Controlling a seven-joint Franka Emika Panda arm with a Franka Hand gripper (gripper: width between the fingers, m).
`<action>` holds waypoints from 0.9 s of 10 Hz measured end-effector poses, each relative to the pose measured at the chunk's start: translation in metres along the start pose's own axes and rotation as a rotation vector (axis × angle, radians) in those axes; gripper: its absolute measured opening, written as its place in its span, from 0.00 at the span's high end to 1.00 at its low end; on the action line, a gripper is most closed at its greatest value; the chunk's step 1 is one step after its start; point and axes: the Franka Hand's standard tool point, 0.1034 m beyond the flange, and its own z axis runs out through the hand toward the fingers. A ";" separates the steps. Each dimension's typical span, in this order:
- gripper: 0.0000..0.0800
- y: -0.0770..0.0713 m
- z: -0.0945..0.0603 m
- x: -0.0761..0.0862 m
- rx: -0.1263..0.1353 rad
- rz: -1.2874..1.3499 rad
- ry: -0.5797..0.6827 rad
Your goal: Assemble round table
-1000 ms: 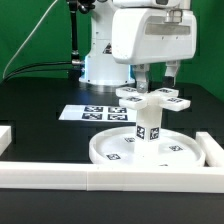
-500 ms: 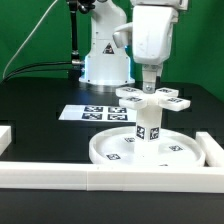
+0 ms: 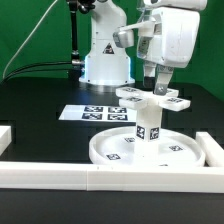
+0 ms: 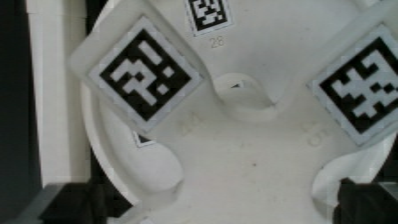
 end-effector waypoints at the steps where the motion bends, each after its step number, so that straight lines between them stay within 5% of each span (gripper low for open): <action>1: 0.19 -0.002 0.004 0.000 0.007 0.006 -0.001; 7: 0.22 -0.006 0.014 -0.001 0.024 0.015 -0.006; 8: 0.44 -0.006 0.014 -0.005 0.025 0.017 -0.007; 9: 0.45 -0.006 0.014 -0.005 0.025 0.042 -0.007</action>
Offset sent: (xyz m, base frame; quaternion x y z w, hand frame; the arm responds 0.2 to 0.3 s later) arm 0.0013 0.0010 -0.0070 0.0078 -0.0008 0.0119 0.9999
